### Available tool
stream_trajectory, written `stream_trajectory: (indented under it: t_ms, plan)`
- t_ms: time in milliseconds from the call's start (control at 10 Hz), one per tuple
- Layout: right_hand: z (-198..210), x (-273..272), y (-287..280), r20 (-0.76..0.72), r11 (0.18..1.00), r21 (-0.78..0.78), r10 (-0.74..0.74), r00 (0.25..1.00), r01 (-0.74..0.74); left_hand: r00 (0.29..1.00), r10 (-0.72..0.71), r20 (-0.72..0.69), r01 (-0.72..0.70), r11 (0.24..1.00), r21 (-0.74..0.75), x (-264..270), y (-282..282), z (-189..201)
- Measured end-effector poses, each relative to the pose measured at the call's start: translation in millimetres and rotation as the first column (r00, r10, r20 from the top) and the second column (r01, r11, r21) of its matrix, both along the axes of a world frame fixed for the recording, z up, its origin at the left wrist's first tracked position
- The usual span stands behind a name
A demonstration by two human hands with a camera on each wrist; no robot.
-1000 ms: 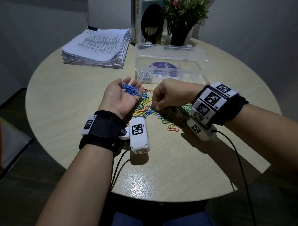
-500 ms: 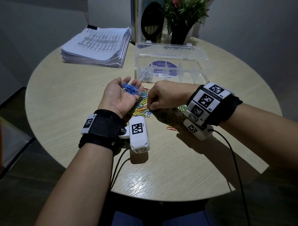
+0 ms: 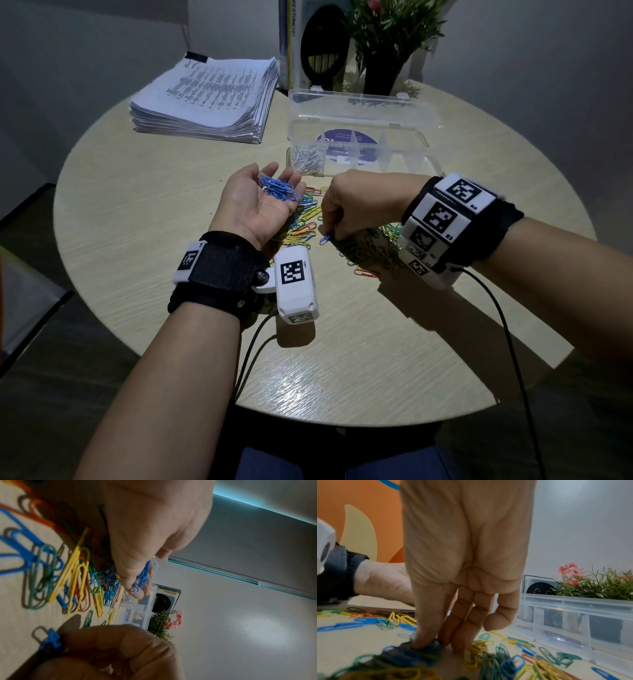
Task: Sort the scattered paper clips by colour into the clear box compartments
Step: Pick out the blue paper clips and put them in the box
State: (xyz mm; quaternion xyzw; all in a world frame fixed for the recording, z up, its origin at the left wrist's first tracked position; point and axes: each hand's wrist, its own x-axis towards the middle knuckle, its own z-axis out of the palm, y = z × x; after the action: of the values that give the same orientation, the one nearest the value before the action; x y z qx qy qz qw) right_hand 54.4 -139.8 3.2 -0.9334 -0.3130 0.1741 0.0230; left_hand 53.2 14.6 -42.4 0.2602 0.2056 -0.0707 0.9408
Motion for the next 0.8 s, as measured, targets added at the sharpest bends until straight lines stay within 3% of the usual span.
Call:
stream_trajectory:
  t_ms: [200, 300, 600, 800]
  plan:
    - [-3.5, -0.8, -0.4, 0.010, 0.993, -0.120, 0.024, 1.000, -0.022, 1.000, -0.002, -0.001, 0.002, 1.000, 0.015, 0.3, -0.2, -0.7]
    - [0.4, -0.2, -1.2, -0.010, 0.997, -0.083, 0.006, 1.000, -0.007, 1.000, -0.012, 0.001, 0.012, 1.000, 0.023, 0.6, 0.2, -1.8]
    - [17.7, 15.1, 9.3, 0.002, 0.949, 0.295, -0.114, 0.993, 0.108, 0.993, -0.113, 0.028, 0.112, 0.993, 0.038, -2.5, -8.1, -0.1]
    - [14.2, 18.1, 23.4, 0.068, 0.913, 0.383, -0.176, 0.982, 0.137, 0.988, -0.143, 0.057, 0.143, 0.990, -0.001, -3.8, -9.9, 0.7]
